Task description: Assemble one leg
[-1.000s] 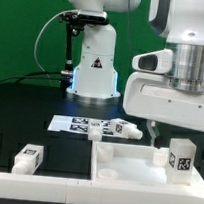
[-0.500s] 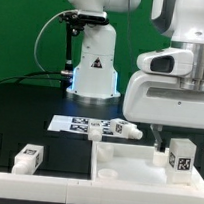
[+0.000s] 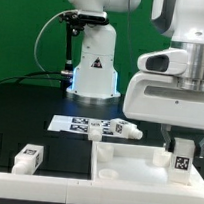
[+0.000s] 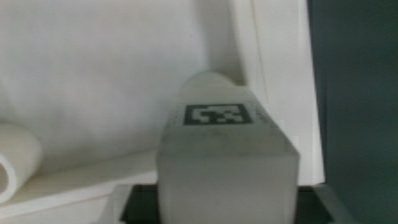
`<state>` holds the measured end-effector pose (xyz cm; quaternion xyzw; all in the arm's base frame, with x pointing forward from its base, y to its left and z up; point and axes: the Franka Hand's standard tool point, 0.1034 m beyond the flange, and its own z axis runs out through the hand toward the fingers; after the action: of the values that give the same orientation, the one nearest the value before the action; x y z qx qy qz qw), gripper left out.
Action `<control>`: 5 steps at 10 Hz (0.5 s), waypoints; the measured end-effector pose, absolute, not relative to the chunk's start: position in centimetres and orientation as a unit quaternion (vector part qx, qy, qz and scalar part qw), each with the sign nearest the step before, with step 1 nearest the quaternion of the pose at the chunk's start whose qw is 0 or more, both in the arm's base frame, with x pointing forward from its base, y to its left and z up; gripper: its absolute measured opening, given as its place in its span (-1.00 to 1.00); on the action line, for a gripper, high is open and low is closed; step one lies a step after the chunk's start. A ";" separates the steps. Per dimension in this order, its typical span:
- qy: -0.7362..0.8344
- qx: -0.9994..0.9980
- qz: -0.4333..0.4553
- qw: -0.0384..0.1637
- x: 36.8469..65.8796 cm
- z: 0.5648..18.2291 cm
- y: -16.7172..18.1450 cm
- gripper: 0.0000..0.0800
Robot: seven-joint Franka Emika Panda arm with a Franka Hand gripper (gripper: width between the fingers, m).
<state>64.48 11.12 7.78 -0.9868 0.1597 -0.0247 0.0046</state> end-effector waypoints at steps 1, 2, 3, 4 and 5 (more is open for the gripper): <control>0.227 -0.973 -0.032 -0.004 64.5 7.8 11.2 -0.29; 0.302 -0.953 -0.033 -0.007 64.4 7.8 11.1 -0.29; 0.373 -0.927 -0.030 -0.004 64.4 7.8 11.1 -0.29; 0.458 -0.888 -0.028 0.006 64.4 7.7 10.8 -0.29; 0.530 -0.848 -0.024 0.021 64.3 7.7 10.6 -0.29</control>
Offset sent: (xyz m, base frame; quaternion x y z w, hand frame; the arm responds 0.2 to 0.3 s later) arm -0.0113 0.0077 -0.0070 0.0008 -0.0440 0.4517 0.8911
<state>64.30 10.64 7.66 -0.8477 0.5296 -0.0236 0.0207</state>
